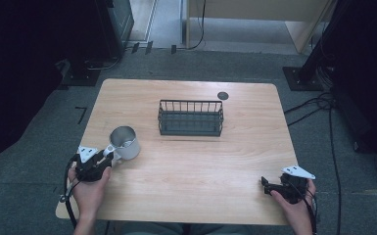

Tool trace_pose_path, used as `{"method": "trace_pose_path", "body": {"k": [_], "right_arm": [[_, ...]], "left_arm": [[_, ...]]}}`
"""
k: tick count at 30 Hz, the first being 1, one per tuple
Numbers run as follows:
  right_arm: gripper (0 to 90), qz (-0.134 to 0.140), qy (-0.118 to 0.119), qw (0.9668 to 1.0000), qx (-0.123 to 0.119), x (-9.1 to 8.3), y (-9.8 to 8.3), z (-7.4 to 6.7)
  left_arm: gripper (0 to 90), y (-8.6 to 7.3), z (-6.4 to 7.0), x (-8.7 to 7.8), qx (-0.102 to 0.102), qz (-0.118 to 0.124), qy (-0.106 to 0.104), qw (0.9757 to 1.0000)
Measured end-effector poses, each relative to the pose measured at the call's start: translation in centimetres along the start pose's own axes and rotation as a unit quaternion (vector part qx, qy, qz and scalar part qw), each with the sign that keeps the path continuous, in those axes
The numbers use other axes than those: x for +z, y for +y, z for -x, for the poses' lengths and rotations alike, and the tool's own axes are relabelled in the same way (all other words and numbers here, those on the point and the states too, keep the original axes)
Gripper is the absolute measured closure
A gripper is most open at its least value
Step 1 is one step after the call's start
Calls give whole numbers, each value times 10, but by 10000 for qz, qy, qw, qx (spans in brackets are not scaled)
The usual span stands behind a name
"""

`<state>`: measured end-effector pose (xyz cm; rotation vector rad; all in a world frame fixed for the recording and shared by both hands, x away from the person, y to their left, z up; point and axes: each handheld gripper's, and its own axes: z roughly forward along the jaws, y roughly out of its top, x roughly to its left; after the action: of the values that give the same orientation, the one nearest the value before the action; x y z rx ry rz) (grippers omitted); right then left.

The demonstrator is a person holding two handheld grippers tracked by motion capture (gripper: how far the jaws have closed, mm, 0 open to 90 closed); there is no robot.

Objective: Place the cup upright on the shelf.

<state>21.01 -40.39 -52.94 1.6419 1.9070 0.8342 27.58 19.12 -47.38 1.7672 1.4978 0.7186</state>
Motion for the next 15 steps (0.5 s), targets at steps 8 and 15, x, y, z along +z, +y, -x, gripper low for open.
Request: {"method": "trace_pose_path", "body": {"k": [8,15], "right_arm": [[5,0,-1,10000,0,0,0,0],[5,0,0,10000,-1,0,0,0]], "left_arm": [[693,3,-10,4,-135,82,192,9997],[711,7,-7,12,17,104,405,9991]]}}
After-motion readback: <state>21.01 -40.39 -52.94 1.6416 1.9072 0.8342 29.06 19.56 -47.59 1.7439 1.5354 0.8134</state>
